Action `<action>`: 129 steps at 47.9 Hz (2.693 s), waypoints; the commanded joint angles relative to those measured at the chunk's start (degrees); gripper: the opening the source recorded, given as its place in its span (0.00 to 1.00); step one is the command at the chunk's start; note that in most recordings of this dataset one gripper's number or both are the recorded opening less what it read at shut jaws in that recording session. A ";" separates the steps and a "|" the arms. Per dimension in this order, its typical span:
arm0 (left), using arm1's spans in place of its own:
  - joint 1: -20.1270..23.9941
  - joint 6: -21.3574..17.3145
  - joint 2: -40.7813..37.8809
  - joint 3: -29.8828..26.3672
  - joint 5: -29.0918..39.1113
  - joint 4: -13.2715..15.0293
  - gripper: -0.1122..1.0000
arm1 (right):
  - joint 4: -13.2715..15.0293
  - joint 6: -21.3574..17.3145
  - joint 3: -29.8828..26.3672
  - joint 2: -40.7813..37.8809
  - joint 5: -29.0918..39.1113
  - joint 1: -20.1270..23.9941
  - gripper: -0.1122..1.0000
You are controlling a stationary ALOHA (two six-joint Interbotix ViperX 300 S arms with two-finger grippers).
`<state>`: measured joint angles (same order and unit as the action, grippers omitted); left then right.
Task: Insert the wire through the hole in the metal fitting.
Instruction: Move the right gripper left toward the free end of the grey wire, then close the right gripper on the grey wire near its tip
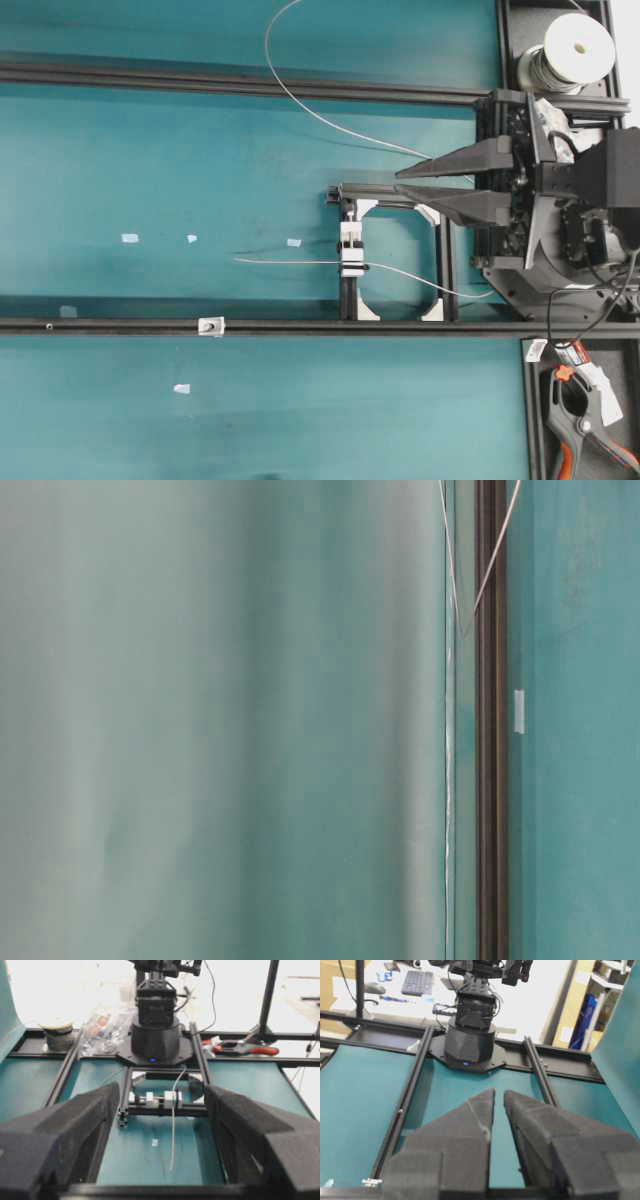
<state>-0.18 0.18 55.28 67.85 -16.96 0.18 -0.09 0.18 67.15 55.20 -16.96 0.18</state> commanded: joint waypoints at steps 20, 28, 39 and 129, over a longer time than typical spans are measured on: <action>0.53 2.72 -5.10 -3.43 9.14 2.46 0.02 | 0.00 -3.25 -7.38 -9.14 9.23 -0.18 0.08; 1.67 2.64 -7.91 -3.08 9.14 2.37 0.19 | 0.00 -3.60 -8.44 -11.87 9.84 -0.79 0.28; 2.20 0.62 -10.46 -3.34 9.05 2.11 0.73 | -3.52 -9.14 -8.53 -12.57 6.33 -2.99 0.81; 1.67 -1.05 -45.26 -0.26 -20.65 2.11 0.82 | -3.69 -17.14 -9.84 -48.78 5.27 3.96 0.72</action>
<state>1.58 -0.88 9.67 68.29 -37.00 2.46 -3.87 -16.88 57.48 6.15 -10.81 3.87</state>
